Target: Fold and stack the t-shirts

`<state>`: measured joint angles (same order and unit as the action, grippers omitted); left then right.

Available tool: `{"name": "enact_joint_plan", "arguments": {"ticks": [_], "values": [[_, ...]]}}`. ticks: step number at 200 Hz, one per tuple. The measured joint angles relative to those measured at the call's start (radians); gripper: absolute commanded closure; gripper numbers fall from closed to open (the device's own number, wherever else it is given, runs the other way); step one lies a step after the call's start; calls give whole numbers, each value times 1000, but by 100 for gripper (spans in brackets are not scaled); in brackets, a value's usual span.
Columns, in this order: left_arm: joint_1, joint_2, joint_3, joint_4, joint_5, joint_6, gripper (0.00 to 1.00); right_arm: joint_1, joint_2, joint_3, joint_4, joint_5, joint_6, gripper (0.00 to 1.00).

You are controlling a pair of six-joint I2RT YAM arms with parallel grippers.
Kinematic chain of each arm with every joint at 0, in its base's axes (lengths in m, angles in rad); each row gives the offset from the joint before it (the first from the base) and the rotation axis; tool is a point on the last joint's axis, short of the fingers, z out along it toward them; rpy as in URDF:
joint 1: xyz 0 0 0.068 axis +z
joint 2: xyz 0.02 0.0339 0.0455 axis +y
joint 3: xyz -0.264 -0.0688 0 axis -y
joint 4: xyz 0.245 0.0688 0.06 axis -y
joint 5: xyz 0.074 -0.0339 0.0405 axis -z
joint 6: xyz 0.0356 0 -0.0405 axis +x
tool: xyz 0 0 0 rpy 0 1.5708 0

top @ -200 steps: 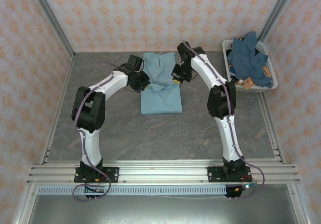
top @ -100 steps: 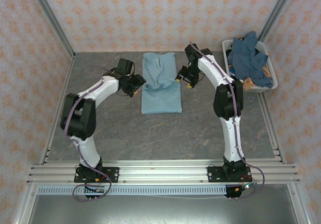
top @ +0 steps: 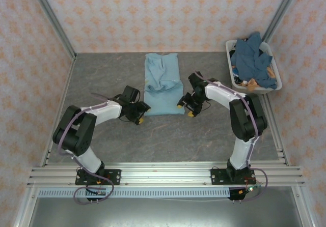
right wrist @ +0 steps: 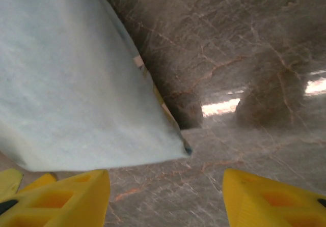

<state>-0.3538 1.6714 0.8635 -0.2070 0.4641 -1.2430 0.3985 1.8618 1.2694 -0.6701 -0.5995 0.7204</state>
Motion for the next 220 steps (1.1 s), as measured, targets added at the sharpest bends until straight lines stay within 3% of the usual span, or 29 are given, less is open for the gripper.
{"name": "enact_joint_plan", "arguments": {"ticks": [43, 74, 93, 109, 122, 155, 220], "values": [[9, 34, 24, -18, 16, -56, 48, 0, 64, 0, 90, -30, 63, 43], [16, 60, 58, -73, 25, -78, 65, -2, 79, -1, 108, -37, 105, 47], [15, 82, 80, -90, 27, -87, 80, -2, 79, -4, 115, -37, 124, 60], [13, 108, 103, -66, 35, -93, 92, -2, 84, -3, 126, -37, 136, 81], [8, 129, 117, -2, 32, -94, 100, -2, 90, -1, 127, -36, 142, 91], [1, 160, 183, 58, 6, -66, 100, -5, 100, 82, 66, -7, 132, 100], [73, 74, 500, -55, -13, 35, 100, -69, 99, 486, -80, 35, 85, 100]]}}
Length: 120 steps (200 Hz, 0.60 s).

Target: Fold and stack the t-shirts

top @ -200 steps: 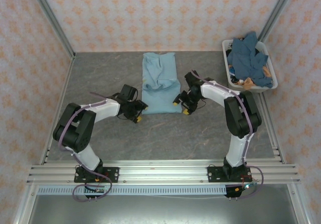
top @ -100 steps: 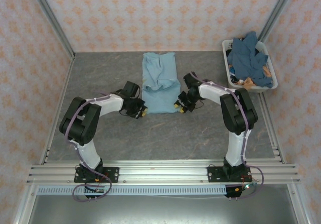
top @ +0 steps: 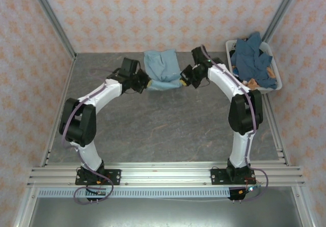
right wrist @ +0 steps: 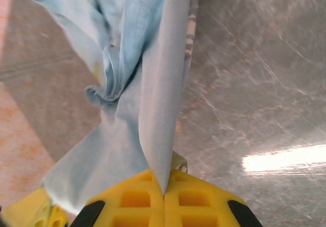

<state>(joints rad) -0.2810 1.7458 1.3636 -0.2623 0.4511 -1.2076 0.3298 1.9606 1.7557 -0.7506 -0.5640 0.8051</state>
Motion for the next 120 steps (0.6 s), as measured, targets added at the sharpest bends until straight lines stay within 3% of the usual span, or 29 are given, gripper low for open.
{"name": "enact_joint_plan", "arguments": {"ticks": [34, 80, 120], "values": [[-8, -119, -60, -12, 0, 34, 100, 16, -46, -73, -14, -5, -10, 100], [-71, -189, -427, -27, 20, 39, 100, 77, -119, -446, 19, -29, -9, 100], [-187, -301, -680, -49, 32, 36, 100, 153, -215, -661, 25, -49, -19, 100]]}}
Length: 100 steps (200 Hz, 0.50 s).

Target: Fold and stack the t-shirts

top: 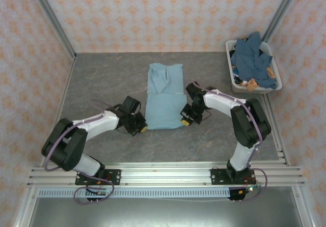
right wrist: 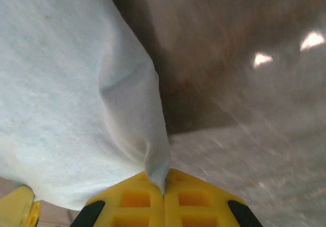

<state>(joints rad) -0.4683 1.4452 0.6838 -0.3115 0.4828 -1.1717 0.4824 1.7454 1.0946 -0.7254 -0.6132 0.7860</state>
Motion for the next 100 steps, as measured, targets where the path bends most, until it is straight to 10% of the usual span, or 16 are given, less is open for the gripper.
{"name": "enact_joint_plan", "arguments": {"ticks": [100], "values": [[-157, -535, -46, -234, -24, -6, 100, 89, -346, -68, -214, -63, -44, 100]]}}
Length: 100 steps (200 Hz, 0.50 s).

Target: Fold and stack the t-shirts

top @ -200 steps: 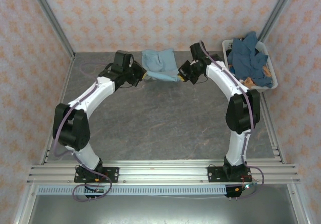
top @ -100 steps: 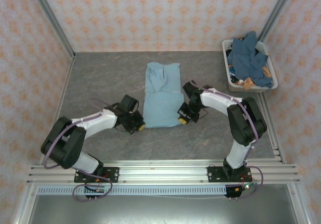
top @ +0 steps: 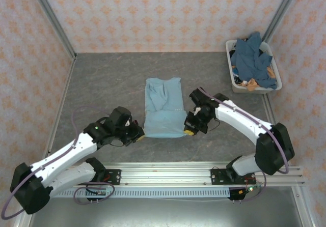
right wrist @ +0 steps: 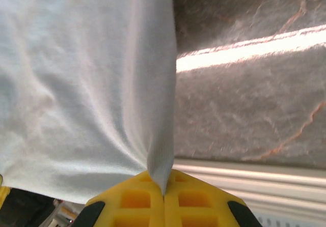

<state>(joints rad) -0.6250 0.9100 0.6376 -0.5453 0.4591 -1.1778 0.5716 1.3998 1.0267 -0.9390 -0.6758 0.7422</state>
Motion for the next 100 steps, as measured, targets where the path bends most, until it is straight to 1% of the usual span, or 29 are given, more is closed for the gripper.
{"name": "enact_joint_plan", "arguments": {"ticks": [31, 53, 83, 100], "values": [[-17, -77, 89, -48, -44, 1, 100, 0, -40, 117, -92, -18, 2, 100], [-23, -100, 152, -65, -79, 3, 100, 0, -45, 200, -141, -31, 13, 100], [-23, -95, 240, -84, -137, 10, 100, -3, -36, 305, -173, -41, 34, 100], [-23, -50, 301, -95, -171, 10, 100, -15, -1, 364, -176, -48, 35, 100]]}}
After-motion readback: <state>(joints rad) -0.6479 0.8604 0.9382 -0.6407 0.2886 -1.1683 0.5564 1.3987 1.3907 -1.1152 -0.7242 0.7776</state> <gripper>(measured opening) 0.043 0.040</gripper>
